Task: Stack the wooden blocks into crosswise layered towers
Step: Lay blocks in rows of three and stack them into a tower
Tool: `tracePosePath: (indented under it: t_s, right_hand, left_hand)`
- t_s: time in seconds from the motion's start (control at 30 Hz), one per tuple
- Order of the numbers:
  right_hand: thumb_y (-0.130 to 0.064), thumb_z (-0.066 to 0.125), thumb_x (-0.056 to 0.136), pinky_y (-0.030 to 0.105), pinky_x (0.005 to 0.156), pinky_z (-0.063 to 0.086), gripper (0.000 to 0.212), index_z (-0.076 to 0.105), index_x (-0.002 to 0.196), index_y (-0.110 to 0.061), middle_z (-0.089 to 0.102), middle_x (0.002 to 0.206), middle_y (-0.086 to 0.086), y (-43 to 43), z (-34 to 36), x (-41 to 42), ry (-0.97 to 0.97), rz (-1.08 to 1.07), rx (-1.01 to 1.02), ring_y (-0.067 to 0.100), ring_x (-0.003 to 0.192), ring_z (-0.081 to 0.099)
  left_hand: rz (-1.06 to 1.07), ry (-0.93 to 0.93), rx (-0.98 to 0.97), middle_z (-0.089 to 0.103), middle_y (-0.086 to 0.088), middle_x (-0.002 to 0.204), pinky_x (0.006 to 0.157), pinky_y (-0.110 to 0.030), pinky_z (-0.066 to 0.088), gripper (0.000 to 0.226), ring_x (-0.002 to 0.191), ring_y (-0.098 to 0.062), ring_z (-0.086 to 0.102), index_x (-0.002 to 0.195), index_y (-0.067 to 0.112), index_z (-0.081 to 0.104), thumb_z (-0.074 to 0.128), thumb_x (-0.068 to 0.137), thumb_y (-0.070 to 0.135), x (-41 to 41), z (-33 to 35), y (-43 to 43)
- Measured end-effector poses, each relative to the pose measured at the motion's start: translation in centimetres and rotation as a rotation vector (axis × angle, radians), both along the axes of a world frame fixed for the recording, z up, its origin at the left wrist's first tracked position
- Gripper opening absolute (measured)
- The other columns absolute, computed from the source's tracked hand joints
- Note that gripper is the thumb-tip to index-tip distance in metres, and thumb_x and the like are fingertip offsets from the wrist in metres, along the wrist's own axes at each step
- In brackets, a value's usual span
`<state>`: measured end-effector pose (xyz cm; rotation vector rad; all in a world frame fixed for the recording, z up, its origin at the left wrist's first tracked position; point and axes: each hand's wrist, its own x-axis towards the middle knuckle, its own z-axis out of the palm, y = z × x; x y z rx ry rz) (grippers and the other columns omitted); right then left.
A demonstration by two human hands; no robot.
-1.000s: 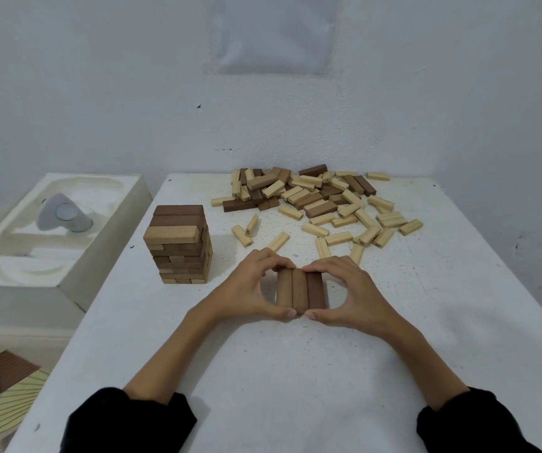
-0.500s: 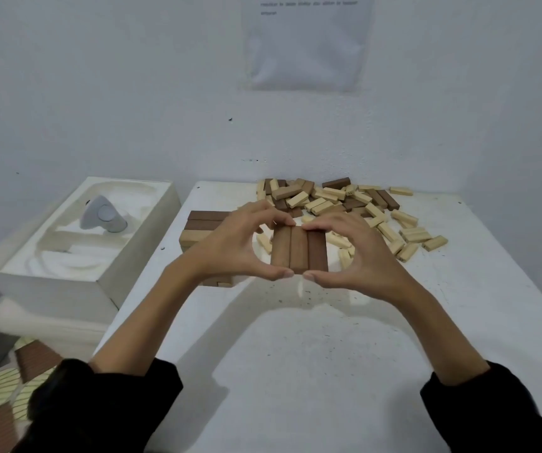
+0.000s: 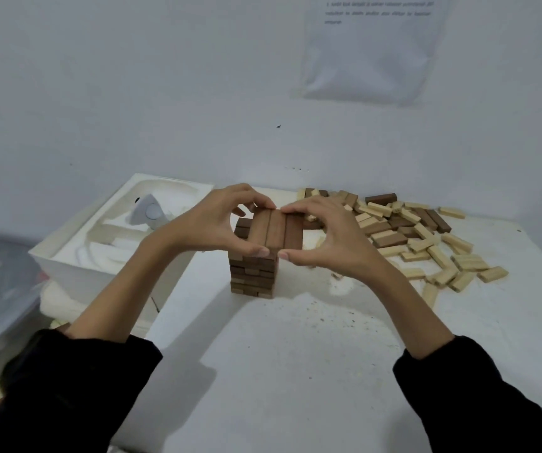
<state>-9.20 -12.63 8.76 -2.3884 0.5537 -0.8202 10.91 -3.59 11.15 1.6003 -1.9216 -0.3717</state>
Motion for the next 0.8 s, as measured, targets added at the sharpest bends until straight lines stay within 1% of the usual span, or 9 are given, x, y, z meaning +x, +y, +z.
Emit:
tracePosePath:
  t_s: [0.07,0.13,0.17,0.2,0.33,0.47,0.63,0.7,0.8]
  right_hand:
    - [-0.040,0.084,0.060,0.011,0.087,0.039,0.060,0.062,0.114,-0.028,0.058,0.110,-0.012,-0.2,-0.2,1.3,0.009,-0.005,0.006,0.009,0.107,0.049]
    - [-0.044,0.082,0.059,0.029,0.092,0.045,0.061,0.061,0.115,-0.030,0.058,0.111,-0.012,-0.4,-0.5,2.2,0.011,0.001,0.028,0.011,0.109,0.049]
    - [-0.044,0.082,0.059,0.034,0.093,0.046,0.061,0.061,0.115,-0.030,0.057,0.111,-0.012,-0.5,-0.7,2.6,0.010,0.005,0.043,0.011,0.109,0.049]
    - [-0.043,0.083,0.060,0.036,0.093,0.046,0.061,0.061,0.115,-0.030,0.057,0.111,-0.012,-0.5,-0.9,2.8,0.013,0.006,0.054,0.011,0.110,0.049]
    - [-0.038,0.085,0.062,0.033,0.093,0.044,0.059,0.061,0.116,-0.029,0.056,0.109,-0.013,-0.8,-1.1,3.3,0.027,-0.006,0.047,0.010,0.108,0.048]
    - [-0.047,0.081,0.060,0.029,0.093,0.040,0.062,0.060,0.116,-0.031,0.056,0.110,-0.013,-0.9,-1.5,3.4,0.057,-0.019,0.041,0.009,0.107,0.048]
    - [-0.046,0.081,0.064,0.036,0.097,0.041,0.061,0.058,0.119,-0.033,0.055,0.115,-0.009,-1.0,-1.7,3.3,0.100,-0.008,0.078,0.012,0.110,0.046]
    - [-0.045,0.080,0.066,0.033,0.098,0.040,0.063,0.055,0.122,-0.033,0.053,0.118,-0.007,-0.9,-1.8,3.3,0.113,-0.004,0.097,0.012,0.113,0.044]
    - [-0.044,0.080,0.066,0.028,0.098,0.037,0.071,0.048,0.128,-0.036,0.048,0.122,-0.011,-0.7,-2.0,2.9,0.099,0.003,0.146,0.009,0.117,0.040]
  left_hand:
    - [0.012,-0.002,0.020,0.057,0.009,0.109,0.088,-0.015,0.044,0.067,0.104,-0.003,0.054,0.114,0.027,0.061,0.073,0.054,0.056,1.1,-0.1,0.0]
    - [0.022,-0.004,0.043,0.056,0.012,0.109,0.089,-0.014,0.043,0.067,0.105,-0.002,0.053,0.115,0.029,0.061,0.073,0.054,0.056,1.9,-0.4,0.0]
    - [0.027,0.000,0.051,0.056,0.014,0.109,0.089,-0.014,0.043,0.067,0.105,-0.002,0.053,0.115,0.029,0.061,0.073,0.055,0.056,2.2,-0.5,-0.1]
    - [0.032,0.005,0.059,0.056,0.016,0.109,0.089,-0.015,0.043,0.068,0.105,-0.001,0.052,0.115,0.028,0.061,0.073,0.055,0.056,2.4,-0.7,-0.2]
    - [0.031,0.019,0.079,0.055,0.017,0.107,0.089,-0.013,0.042,0.067,0.104,0.000,0.052,0.115,0.029,0.061,0.073,0.054,0.055,2.9,-1.1,-0.5]
    - [0.024,0.027,0.097,0.054,0.018,0.106,0.089,-0.013,0.042,0.068,0.104,-0.001,0.052,0.115,0.028,0.061,0.072,0.054,0.055,3.1,-1.5,-0.6]
    - [0.008,0.035,0.117,0.054,0.015,0.109,0.087,-0.007,0.038,0.070,0.105,0.001,0.051,0.117,0.029,0.060,0.071,0.054,0.057,3.0,-1.7,-0.6]
    - [0.012,0.031,0.114,0.053,0.017,0.112,0.086,-0.005,0.036,0.071,0.106,0.003,0.050,0.119,0.032,0.058,0.071,0.054,0.059,3.0,-1.8,-0.5]
    - [0.024,0.053,0.099,0.051,0.019,0.118,0.087,-0.004,0.037,0.078,0.109,0.006,0.049,0.124,0.036,0.053,0.072,0.052,0.059,3.1,-1.9,-0.3]
